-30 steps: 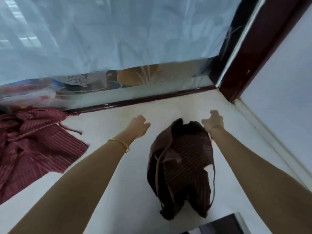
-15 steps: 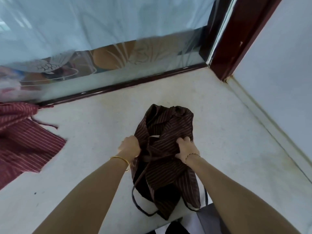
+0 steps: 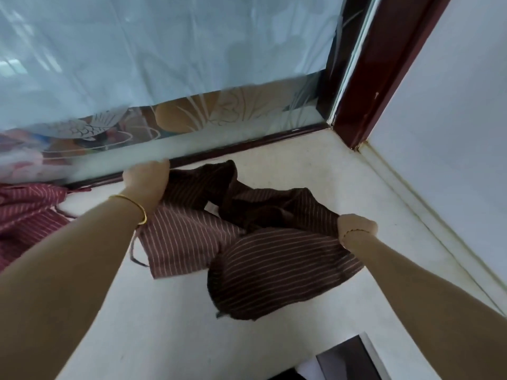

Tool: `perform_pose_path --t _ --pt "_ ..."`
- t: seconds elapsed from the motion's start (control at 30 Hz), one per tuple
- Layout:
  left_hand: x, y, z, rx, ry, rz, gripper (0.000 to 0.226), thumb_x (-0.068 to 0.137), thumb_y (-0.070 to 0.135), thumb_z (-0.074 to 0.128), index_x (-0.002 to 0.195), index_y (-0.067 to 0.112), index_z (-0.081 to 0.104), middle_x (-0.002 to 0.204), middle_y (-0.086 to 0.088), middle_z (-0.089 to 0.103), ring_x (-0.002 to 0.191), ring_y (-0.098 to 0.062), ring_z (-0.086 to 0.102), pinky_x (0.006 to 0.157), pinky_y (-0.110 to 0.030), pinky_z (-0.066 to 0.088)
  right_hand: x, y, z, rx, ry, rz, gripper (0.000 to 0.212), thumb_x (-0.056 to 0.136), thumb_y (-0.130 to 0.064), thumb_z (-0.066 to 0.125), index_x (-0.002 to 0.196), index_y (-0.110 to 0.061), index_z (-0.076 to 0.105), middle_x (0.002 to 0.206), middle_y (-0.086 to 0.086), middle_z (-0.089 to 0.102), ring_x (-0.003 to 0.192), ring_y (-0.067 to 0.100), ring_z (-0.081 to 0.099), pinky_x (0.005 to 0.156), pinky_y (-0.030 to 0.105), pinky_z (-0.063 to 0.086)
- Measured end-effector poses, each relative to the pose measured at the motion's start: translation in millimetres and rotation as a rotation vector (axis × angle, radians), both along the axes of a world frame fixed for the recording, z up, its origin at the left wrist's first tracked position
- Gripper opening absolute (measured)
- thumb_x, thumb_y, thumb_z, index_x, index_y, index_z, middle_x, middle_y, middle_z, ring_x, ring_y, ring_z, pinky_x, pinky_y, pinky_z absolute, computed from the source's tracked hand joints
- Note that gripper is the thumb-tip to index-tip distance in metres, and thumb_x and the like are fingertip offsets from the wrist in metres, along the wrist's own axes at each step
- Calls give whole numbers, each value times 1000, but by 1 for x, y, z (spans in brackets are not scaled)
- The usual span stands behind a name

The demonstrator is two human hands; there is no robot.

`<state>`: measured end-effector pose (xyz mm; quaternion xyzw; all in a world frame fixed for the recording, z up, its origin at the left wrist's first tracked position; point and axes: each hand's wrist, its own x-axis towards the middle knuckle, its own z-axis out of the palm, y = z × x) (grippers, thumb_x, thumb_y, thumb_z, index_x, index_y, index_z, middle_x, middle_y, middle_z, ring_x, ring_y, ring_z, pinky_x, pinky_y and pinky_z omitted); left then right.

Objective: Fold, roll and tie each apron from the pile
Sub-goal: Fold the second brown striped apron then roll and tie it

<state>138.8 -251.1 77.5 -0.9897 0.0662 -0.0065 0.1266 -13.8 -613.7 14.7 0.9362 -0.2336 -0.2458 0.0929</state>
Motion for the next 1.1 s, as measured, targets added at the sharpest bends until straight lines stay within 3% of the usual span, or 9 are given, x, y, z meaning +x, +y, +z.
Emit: perform_pose_path --t 0.1,0.2,0.33,0.43,0.57,0.67,0.83,1.03,1.1 --pt "4 -21 0 -6 -105 -4 47 92 23 55 132 9 34 128 -19 43 117 -37 44 93 -46 39 7 10 11 -116 -109 96 29 86 -18 56 115 -20 57 114 2 52 109 22 49 86 31 40" --pt "-21 -48 -20 -19 -133 -132 49 87 24 61 128 11 36 126 -13 41 114 -31 42 92 -40 40 21 35 -2 164 -207 237 34 89 -11 50 122 -14 51 122 9 48 113 28 47 91 38 45" --pt "-69 -66 -70 -344 239 -204 26 97 34 45 112 13 49 100 -5 58 88 -22 60 72 -34 51 27 78 -32 587 -101 376 56 87 -24 57 139 -23 37 136 6 41 122 29 40 99 45 41" --pt "-90 -66 -95 -380 595 -84 32 97 35 43 115 10 52 111 -10 60 99 -26 59 83 -37 50 18 91 -52 618 15 446 57 87 -16 59 139 -24 38 134 5 42 124 28 38 100 42 40" --pt "-106 -54 -118 -87 824 -129 82 79 26 73 142 9 24 143 -15 24 134 -34 27 105 -43 39 7 80 -61 740 -10 388 19 85 4 52 94 -10 62 96 4 51 101 23 51 82 25 39" --pt "-116 -48 -127 143 754 -286 102 70 28 81 147 14 14 149 -16 11 138 -34 17 105 -43 40 5 60 -52 695 86 350 32 83 8 50 66 -19 49 81 -3 48 92 19 52 76 23 37" --pt "-108 -41 -117 419 660 -475 43 94 22 52 137 24 45 141 -6 37 128 -26 34 99 -37 38 5 42 -43 336 488 317 31 89 5 48 116 -4 61 111 8 57 98 20 53 91 27 44" --pt "-73 31 -120 873 527 -167 41 90 34 57 130 32 55 135 5 49 125 -21 36 89 -52 27 6 49 -14 78 897 292 11 92 -21 59 87 -14 65 86 -2 63 88 20 60 87 30 43" --pt "-65 39 -110 771 445 -123 35 92 29 50 126 29 59 131 6 54 123 -19 40 89 -48 33 16 59 -13 183 694 256 14 94 -15 54 81 -13 59 74 -1 55 92 21 60 89 32 45"
